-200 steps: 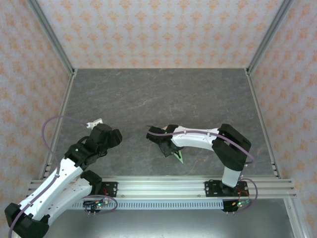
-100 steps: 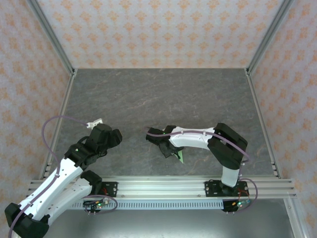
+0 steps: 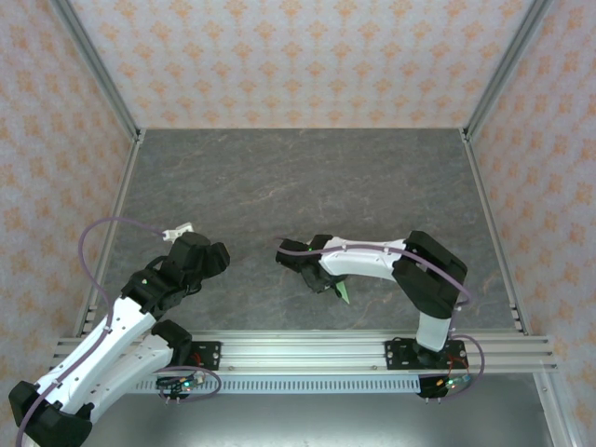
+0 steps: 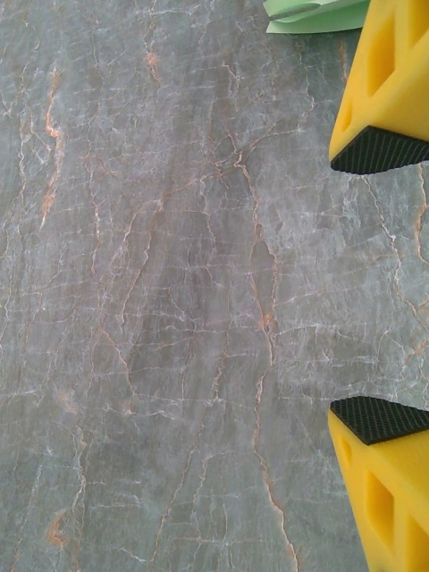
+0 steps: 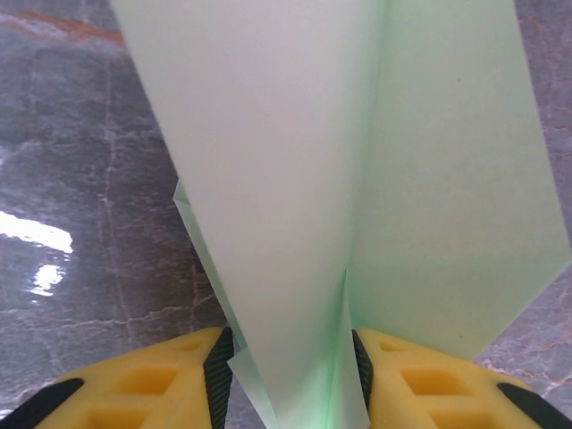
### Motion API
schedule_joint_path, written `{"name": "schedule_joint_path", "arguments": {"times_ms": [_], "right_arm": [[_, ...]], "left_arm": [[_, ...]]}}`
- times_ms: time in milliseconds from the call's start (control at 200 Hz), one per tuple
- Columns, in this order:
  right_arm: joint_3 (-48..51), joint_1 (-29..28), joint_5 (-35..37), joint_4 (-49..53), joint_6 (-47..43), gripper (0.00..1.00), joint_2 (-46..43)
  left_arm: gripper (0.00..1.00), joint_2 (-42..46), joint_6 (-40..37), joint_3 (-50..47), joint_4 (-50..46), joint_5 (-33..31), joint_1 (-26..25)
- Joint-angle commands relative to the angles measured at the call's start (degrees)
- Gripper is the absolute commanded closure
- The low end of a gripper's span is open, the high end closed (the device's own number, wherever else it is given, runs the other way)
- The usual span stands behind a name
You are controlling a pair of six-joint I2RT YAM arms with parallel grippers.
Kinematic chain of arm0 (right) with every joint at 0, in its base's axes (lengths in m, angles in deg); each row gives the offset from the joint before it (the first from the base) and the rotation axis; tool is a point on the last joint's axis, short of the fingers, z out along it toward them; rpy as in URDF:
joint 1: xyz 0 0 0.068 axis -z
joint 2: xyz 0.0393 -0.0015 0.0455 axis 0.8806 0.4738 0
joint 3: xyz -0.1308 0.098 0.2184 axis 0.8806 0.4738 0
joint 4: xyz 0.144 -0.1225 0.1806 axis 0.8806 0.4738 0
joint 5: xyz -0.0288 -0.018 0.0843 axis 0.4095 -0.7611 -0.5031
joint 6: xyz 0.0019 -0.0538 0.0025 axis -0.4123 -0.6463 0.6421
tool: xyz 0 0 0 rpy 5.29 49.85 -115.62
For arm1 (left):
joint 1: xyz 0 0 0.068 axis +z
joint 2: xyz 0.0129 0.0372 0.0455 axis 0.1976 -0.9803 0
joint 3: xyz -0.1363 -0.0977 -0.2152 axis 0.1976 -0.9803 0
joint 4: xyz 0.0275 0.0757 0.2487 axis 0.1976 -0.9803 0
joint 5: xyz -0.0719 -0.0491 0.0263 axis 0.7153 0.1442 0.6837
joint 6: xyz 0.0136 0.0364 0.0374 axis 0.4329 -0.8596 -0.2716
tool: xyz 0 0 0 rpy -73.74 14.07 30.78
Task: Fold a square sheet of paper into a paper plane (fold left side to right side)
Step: Pick up the paper plane at the center of the table.
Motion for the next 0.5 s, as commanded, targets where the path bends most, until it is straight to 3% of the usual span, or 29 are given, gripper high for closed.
{"name": "schedule_joint_path", "arguments": {"times_ms": [0, 310, 495], "right_arm": [[0.4, 0.6, 2.0, 1.9, -0.5, 0.60, -3.0], [1.5, 1.8, 0.8, 1.0, -1.3, 0.62, -4.1], [1.6, 2.2, 1.3, 1.2, -1.5, 0.70, -3.6]], "left_arm": [[0.30, 0.2, -0.3, -0.6, -1.4, -2.1, -0.3], [0.30, -0.2, -0.5, -0.3, -1.2, -1.8, -0.3], [0.30, -0.4, -0.5, -0.2, -1.2, -1.8, -0.3]]}}
